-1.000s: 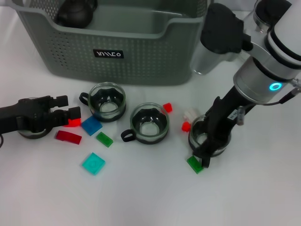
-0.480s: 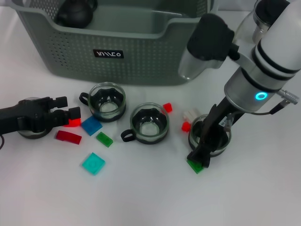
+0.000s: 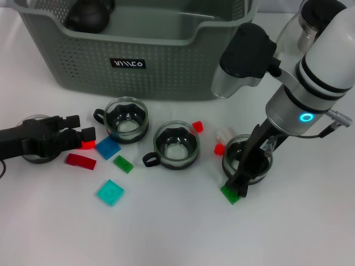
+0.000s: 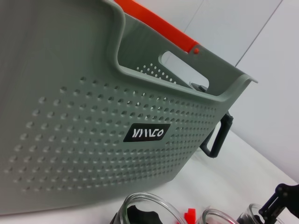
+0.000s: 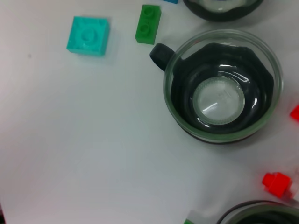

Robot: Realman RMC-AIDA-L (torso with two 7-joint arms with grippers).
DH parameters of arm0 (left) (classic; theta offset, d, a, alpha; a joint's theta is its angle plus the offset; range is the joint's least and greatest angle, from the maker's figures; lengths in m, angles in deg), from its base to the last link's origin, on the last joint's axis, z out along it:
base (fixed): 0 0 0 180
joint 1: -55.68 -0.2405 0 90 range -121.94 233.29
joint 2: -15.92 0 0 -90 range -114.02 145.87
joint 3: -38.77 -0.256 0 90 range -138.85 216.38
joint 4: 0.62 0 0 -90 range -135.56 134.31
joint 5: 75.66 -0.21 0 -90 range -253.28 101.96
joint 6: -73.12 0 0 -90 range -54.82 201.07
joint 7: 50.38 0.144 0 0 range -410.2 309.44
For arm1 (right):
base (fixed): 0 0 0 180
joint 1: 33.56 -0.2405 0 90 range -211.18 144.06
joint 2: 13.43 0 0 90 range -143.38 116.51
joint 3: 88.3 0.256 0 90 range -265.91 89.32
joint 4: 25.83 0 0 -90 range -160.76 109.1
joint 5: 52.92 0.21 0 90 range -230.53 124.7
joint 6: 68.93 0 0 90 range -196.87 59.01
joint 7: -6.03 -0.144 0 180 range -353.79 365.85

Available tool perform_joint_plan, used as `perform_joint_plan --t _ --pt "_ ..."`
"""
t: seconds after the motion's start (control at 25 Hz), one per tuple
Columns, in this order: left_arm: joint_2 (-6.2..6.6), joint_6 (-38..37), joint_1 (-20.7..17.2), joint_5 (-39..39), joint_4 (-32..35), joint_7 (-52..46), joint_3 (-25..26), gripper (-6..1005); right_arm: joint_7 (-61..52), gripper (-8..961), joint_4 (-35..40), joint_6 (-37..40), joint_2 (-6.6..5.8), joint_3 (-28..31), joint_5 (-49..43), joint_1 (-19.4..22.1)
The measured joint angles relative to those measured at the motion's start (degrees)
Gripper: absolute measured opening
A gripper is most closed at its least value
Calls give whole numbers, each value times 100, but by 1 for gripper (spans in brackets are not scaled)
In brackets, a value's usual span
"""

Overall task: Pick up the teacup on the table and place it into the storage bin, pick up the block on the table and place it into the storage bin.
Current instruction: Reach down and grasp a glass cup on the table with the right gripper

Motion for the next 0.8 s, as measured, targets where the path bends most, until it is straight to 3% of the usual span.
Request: perform_joint_plan --t 0.32,0.8 --pt "-8 0 -14 1 0 0 0 777 -137 728 -17 12 -6 -62 -101 -4" --pt "-17 8 -18 3 -7 0 -9 777 -188 401 -14 3 -9 -65 -163 -5"
